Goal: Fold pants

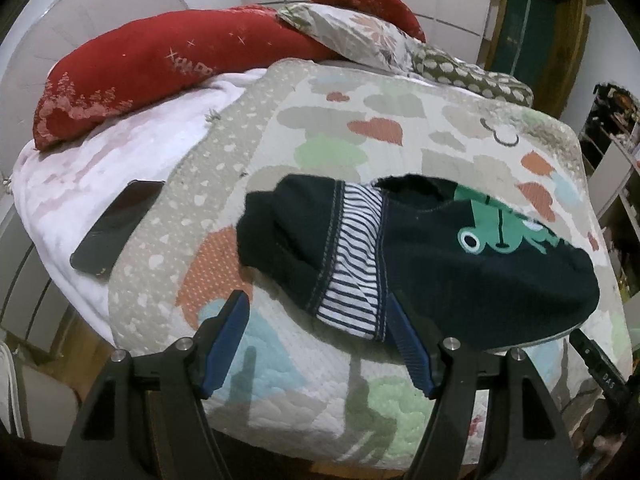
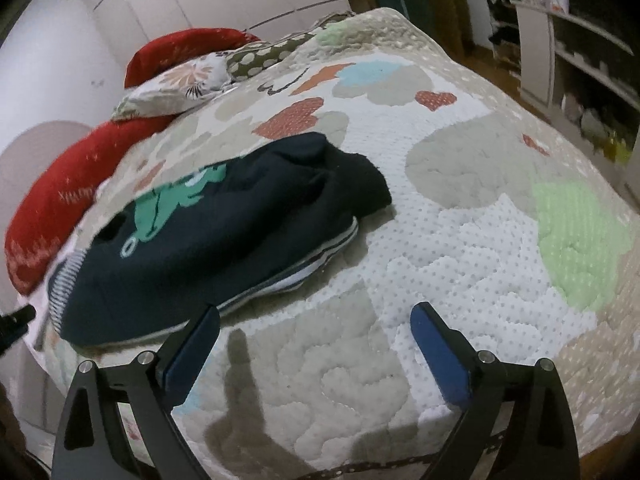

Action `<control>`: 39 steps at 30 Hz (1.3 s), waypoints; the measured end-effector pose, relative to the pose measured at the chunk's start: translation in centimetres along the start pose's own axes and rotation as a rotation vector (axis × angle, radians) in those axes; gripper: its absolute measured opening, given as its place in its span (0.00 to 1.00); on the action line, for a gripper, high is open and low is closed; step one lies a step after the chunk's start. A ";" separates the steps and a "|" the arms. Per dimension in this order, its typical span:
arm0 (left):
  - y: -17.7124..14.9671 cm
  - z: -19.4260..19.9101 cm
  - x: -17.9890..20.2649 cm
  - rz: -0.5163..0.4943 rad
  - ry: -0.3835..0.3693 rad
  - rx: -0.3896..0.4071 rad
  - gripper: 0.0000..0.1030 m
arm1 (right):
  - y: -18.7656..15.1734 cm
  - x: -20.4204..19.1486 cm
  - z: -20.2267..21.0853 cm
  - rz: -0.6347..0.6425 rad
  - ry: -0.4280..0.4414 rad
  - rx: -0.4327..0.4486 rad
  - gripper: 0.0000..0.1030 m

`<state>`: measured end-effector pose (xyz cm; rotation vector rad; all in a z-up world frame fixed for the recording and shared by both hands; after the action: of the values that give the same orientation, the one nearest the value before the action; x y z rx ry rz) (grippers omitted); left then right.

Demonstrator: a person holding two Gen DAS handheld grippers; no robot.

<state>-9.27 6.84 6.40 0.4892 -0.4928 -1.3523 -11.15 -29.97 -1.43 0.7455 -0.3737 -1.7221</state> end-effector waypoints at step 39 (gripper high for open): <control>0.1 -2.4 -3.7 0.244 -0.289 -0.152 0.68 | 2.4 0.1 1.4 -0.076 0.310 -0.084 0.64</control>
<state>-8.35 10.60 4.35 0.1028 -0.6588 -1.2173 -10.30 -30.97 1.05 0.9573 -0.0600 -1.6494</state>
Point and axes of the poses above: each gripper's, at about its wrist camera, not at the fingertips, and z roughly against the way its jaws point, x to its right, y to its top, the point moved 3 cm from there along -z, roughly the way its jaws point, and after that the axes turned 2 degrees about z, right-handed, at the moved point
